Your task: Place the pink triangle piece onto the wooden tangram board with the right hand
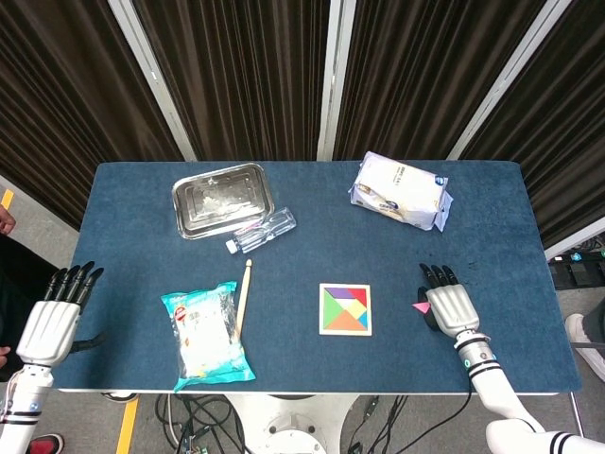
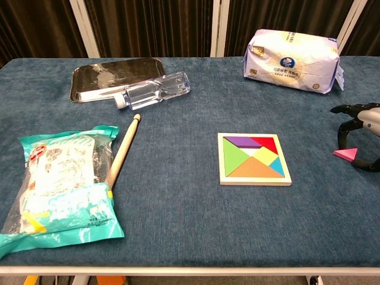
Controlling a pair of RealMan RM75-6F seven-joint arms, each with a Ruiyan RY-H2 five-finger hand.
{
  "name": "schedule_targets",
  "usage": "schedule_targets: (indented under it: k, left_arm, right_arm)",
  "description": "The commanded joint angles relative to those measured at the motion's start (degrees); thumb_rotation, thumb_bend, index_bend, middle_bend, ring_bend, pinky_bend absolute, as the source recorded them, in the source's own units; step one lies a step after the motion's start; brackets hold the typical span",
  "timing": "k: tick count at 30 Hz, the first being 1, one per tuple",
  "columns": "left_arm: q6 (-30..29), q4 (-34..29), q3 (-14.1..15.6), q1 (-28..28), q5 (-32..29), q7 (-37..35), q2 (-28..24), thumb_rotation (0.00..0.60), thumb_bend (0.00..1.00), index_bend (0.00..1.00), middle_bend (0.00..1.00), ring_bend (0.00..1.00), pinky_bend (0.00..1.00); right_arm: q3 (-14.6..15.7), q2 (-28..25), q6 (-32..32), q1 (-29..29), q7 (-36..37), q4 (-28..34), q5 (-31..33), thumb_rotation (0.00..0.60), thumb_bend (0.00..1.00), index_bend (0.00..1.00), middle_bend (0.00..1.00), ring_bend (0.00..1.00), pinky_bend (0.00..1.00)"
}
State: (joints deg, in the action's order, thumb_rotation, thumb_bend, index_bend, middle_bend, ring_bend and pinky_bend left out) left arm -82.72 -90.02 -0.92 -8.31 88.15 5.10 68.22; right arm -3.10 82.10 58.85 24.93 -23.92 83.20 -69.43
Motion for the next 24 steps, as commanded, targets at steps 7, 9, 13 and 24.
schedule_targets:
  k: [7, 9, 13, 24]
  left_arm:
    - [-0.1, 0.0, 0.0, 0.0, 0.0, -0.1, -0.1, 0.600, 0.00, 0.01, 0.00, 0.00, 0.00]
    - [-0.2, 0.1, 0.1, 0.0, 0.3, -0.2, 0.0, 0.600, 0.00, 0.01, 0.00, 0.00, 0.00]
    - [-0.2, 0.7, 0.0, -0.1, 0.4, -0.8, 0.5, 0.600, 0.00, 0.01, 0.00, 0.00, 0.00]
    - [-1.0, 1.7, 0.1, 0.5, 0.3, -2.9, -0.2, 0.600, 0.00, 0.01, 0.00, 0.00, 0.00]
  right_arm:
    - [-0.6, -1.1, 1.7, 0.3, 0.3, 2.7, -1.4, 0.600, 0.28, 0.49, 0.00, 0.00, 0.00]
    - [-1.3, -1.2, 2.0, 0.6, 0.0, 4.1, -1.2, 0.600, 0.28, 0.49, 0.00, 0.00, 0.00]
    - [-2.5, -0.2, 1.7, 1.9, -2.3, 6.5, 0.4, 0.600, 0.28, 0.49, 0.00, 0.00, 0.00]
    - [-5.3, 6.0, 2.3, 6.7, -14.1, 11.0, 6.8, 0.600, 0.30, 0.49, 0.00, 0.00, 0.00]
